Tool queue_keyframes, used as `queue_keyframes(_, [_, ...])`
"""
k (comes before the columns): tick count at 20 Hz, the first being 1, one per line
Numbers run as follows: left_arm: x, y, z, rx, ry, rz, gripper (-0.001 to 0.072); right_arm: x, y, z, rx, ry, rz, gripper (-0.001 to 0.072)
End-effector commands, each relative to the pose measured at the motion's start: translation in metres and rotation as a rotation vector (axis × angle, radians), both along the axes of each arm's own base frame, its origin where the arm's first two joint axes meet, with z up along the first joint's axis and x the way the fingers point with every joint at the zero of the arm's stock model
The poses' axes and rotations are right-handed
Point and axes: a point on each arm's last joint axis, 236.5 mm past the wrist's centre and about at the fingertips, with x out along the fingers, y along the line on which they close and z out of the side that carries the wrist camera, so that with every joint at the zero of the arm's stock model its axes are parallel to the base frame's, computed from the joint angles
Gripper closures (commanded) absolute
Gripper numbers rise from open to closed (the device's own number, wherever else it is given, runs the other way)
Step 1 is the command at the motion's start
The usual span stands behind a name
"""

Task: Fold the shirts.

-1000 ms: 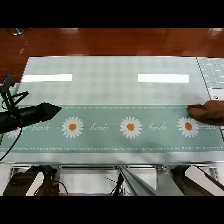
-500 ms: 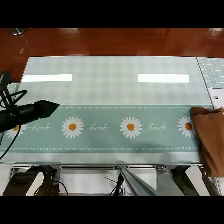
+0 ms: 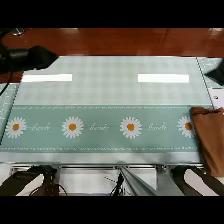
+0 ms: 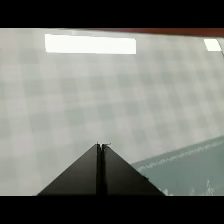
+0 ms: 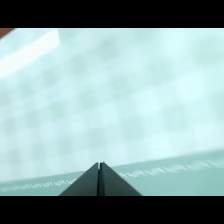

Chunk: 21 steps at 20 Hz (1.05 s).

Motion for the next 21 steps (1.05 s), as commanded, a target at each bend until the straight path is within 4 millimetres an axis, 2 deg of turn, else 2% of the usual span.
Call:
queue_keyframes(1, [-0.007,-0.057,-0.04,0.12,0.12,-0.186,0.0682,0.028,0.092,-0.047,-0.243,-0.021,0.246,0.069])
queue_keyframes(2, [-0.012,-0.056,-0.08,0.197,0.198,-0.162,0.0682,0.02,0.097,-0.082,-0.299,0.071,0.258,0.069])
queue_keyframes(3, [-0.018,-0.044,-0.122,0.291,0.277,-0.123,0.0681,0.01,0.098,-0.112,-0.331,0.159,0.255,0.069])
queue_keyframes(4, [-0.024,-0.026,-0.156,0.363,0.351,-0.076,0.068,0.0,0.097,-0.133,-0.346,0.238,0.264,0.069])
queue_keyframes(5, [-0.03,-0.012,-0.18,0.397,0.415,-0.035,0.068,-0.01,0.095,-0.147,-0.351,0.305,0.278,0.069])
queue_keyframes(6, [-0.037,-0.003,-0.195,0.401,0.463,-0.019,0.068,-0.015,0.094,-0.153,-0.354,0.338,0.285,0.069])
queue_keyframes(9, [-0.047,0.002,-0.199,0.405,0.511,-0.029,0.068,-0.017,0.091,-0.153,-0.371,0.347,0.288,0.069])
queue_keyframes(21, [-0.047,0.001,-0.202,0.405,0.514,-0.03,0.068,-0.016,0.091,-0.153,-0.37,0.345,0.288,0.069])
